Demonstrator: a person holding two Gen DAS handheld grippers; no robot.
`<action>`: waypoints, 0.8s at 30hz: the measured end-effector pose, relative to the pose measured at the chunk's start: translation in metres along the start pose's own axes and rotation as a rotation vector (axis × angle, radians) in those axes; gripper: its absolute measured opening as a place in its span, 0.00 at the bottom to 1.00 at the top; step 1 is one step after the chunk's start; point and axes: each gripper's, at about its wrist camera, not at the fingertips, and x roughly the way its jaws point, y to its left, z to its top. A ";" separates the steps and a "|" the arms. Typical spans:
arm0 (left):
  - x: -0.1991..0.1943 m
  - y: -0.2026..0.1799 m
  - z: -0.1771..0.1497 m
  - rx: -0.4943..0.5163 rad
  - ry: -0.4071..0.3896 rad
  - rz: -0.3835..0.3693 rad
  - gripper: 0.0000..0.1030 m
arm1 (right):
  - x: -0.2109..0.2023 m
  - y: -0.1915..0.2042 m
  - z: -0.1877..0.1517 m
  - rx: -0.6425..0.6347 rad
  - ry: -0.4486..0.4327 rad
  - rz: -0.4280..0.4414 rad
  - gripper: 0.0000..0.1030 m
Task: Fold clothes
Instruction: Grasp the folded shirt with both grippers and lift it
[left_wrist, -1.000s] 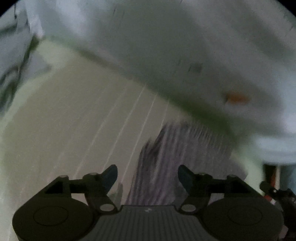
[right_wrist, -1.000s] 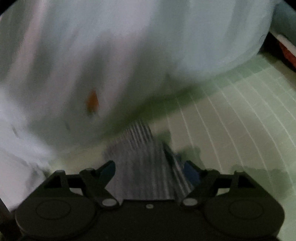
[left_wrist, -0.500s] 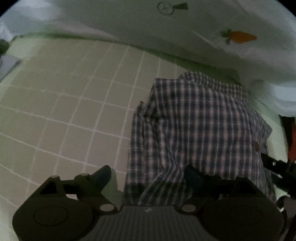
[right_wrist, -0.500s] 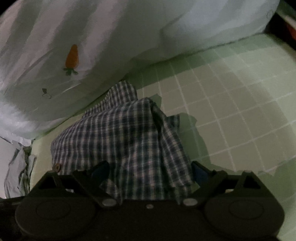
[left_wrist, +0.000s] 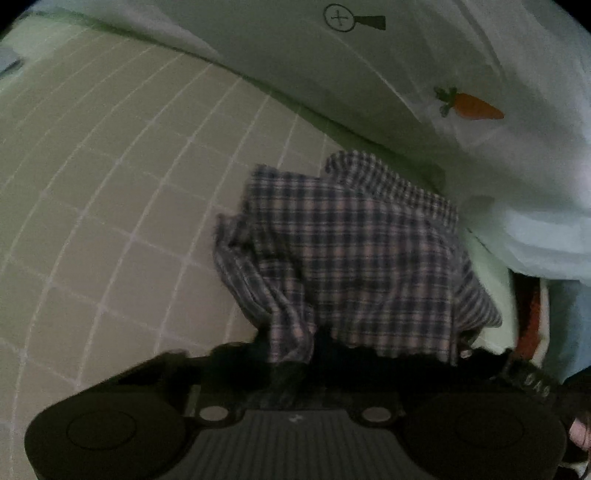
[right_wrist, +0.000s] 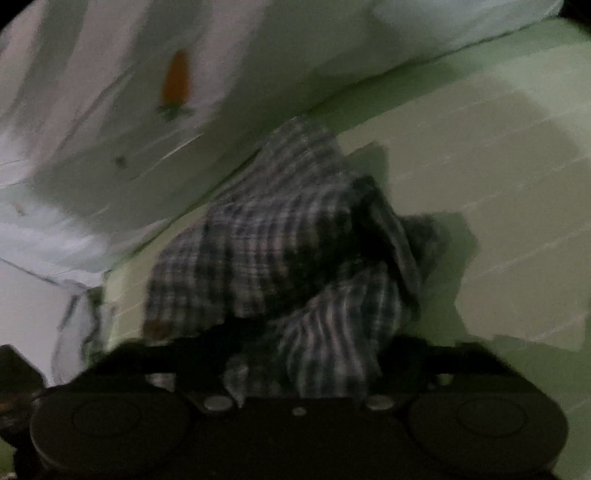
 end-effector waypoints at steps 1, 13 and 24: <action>-0.004 -0.003 -0.006 0.006 -0.001 -0.001 0.17 | -0.002 0.002 -0.005 -0.004 0.000 0.009 0.49; -0.057 -0.039 -0.082 0.102 0.044 -0.119 0.12 | -0.102 -0.002 -0.074 0.023 -0.089 -0.046 0.19; -0.069 -0.117 -0.132 0.312 0.105 -0.285 0.12 | -0.223 -0.037 -0.118 0.100 -0.256 -0.206 0.19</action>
